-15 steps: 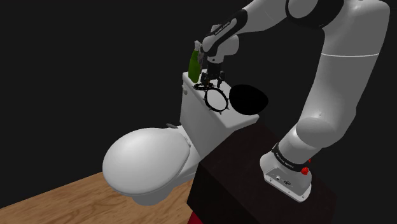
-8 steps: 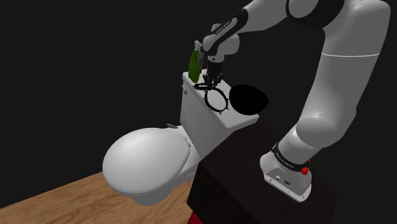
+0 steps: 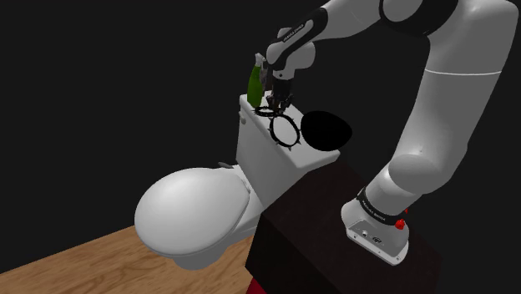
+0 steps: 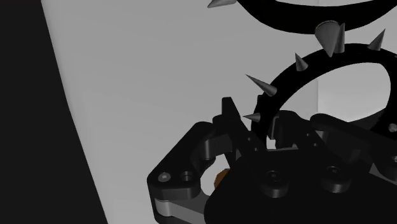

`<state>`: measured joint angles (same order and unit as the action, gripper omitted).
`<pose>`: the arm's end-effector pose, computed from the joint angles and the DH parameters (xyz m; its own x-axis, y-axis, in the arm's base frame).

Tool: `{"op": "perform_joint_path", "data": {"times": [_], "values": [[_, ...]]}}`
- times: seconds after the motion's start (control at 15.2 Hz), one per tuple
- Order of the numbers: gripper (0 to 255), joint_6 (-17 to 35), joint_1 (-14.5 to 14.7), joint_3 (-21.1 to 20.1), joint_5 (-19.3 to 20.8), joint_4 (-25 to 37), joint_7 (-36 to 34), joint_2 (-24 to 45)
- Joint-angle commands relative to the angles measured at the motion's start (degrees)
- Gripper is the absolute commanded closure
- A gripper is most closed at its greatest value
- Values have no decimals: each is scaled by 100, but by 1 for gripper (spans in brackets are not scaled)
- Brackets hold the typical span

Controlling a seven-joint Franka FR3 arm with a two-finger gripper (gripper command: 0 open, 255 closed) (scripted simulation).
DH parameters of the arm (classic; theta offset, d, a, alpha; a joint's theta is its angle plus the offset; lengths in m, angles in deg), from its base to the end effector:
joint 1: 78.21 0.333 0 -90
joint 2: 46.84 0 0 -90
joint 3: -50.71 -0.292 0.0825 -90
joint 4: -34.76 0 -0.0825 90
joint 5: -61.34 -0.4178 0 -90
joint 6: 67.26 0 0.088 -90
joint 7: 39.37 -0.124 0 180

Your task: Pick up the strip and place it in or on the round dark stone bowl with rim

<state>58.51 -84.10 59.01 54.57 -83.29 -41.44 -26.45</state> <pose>0.5606 -0.1383 0.1819 0.9147 -0.3417 -0.2159 -0.3541 -0.9350 -0.0207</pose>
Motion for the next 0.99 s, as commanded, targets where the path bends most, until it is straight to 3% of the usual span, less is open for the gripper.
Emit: {"op": "perform_joint_path", "data": {"times": [0.0,0.92], "values": [[255,-141,6,13,29,19,-19,-121],[255,-1062,39,65,185,296,-151,-778]]}}
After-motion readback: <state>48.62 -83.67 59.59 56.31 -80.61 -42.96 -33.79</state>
